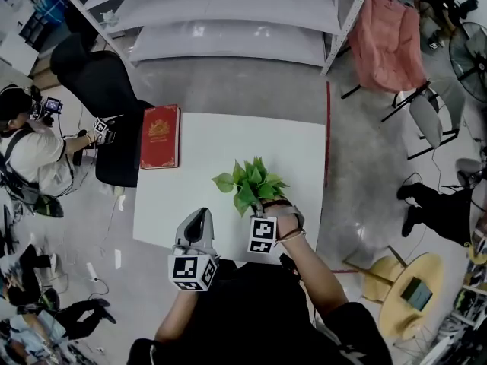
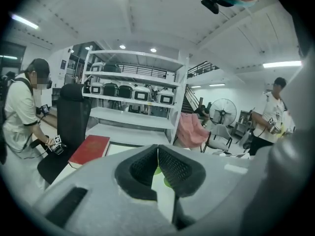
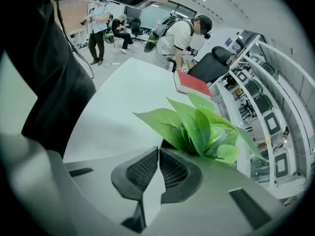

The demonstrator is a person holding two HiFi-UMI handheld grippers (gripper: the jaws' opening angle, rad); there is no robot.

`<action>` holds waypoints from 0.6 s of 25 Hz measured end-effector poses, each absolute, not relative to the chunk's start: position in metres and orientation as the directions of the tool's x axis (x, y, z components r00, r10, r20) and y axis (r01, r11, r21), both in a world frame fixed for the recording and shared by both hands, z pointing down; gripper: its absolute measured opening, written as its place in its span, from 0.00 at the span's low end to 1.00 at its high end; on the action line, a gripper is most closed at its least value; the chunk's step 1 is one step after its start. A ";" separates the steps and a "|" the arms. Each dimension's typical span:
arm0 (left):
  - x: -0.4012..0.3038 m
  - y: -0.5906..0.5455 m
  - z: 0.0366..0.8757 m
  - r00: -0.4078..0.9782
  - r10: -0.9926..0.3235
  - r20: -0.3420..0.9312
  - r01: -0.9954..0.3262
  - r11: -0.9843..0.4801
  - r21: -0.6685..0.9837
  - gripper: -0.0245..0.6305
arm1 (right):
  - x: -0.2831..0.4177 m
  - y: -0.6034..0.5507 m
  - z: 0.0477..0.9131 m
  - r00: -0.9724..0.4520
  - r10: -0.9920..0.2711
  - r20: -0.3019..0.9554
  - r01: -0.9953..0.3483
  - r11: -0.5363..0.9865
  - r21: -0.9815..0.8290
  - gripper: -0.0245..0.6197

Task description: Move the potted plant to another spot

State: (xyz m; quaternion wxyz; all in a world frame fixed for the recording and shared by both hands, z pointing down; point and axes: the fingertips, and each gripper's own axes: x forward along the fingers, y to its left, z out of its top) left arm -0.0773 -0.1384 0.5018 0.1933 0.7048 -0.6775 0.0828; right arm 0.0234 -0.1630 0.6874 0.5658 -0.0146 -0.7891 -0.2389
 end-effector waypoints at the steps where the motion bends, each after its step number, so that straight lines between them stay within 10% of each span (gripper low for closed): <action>1: -0.083 -0.138 0.502 0.054 -0.924 0.378 -0.988 0.007 0.157 0.07 | 0.016 -0.166 0.688 -0.364 -0.246 0.898 0.301 0.881 0.364 0.06; 15: -0.167 -0.163 0.504 0.047 -0.939 0.341 -0.987 0.008 0.158 0.07 | -0.077 -0.193 0.699 -0.356 -0.258 0.898 0.321 0.869 0.377 0.06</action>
